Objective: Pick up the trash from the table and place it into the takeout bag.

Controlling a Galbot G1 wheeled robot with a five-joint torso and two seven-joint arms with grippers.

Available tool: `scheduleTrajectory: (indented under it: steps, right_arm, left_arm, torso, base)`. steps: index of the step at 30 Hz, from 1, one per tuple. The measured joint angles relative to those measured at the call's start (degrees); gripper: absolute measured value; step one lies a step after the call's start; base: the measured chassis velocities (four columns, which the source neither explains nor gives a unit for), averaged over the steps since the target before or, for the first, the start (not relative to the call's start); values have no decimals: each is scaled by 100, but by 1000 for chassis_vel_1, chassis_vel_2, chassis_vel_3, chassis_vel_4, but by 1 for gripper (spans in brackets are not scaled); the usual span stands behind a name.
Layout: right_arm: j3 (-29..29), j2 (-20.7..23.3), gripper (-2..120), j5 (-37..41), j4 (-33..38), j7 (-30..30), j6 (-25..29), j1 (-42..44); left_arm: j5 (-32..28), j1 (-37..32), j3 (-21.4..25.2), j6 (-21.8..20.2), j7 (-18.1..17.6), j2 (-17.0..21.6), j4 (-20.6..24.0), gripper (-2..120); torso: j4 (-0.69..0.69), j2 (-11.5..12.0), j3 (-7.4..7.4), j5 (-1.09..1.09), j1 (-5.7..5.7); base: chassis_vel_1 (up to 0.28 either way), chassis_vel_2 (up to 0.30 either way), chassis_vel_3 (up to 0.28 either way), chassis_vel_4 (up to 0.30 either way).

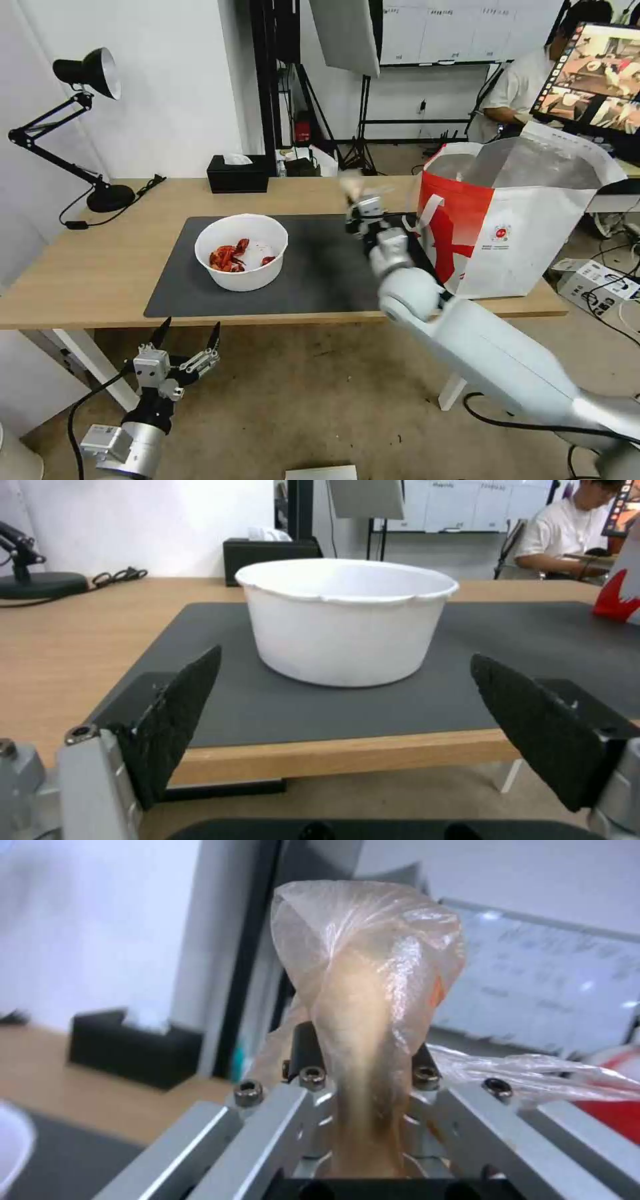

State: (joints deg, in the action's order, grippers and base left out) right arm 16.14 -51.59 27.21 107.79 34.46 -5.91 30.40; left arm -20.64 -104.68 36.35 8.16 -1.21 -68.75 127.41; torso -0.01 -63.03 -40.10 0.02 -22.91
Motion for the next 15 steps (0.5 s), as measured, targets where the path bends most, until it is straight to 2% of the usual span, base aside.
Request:
scheduleTrajectory:
  steps: [3,4,7,8,10,12,15]
  right_arm:
    - [-344,369,6,9,434,305,2,139]
    - [-344,369,6,9,434,305,2,139]
    - [-658,807,6,215,767,692,-37,117]
    - [-658,807,6,215,767,692,-37,117]
    - [-856,1114,6,576,836,965,-257,4]
    - [-913,1192,6,748,804,1052,-363,-30]
    - [-1051,1363,6,1508,526,1176,-625,-141]
  left_arm:
    - [0,-12,0,-6,-5,-18,34,100]
    - [0,-12,0,-6,-5,-18,34,100]
    - [0,-15,-18,-11,-6,-37,36,100]
    - [0,-15,-18,-11,-6,-37,36,100]
    - [2,-13,-73,-16,-8,-43,44,100]
    - [6,-8,-99,-22,-8,-44,52,100]
    - [19,10,-165,-43,-10,-43,87,100]
  torso:
    - [0,0,0,0,0]
    - [0,0,0,0,0]
    - [0,0,0,0,0]
    - [0,0,0,0,0]
    - [0,0,0,-2,0]
    - [0,0,0,-2,0]
    - [0,0,0,-1,0]
  base:
    - [0,0,0,0]
    - [0,0,0,0]
    - [0,0,0,0]
    - [0,0,0,0]
    - [0,0,0,0]
    - [0,0,0,0]
    - [0,0,0,0]
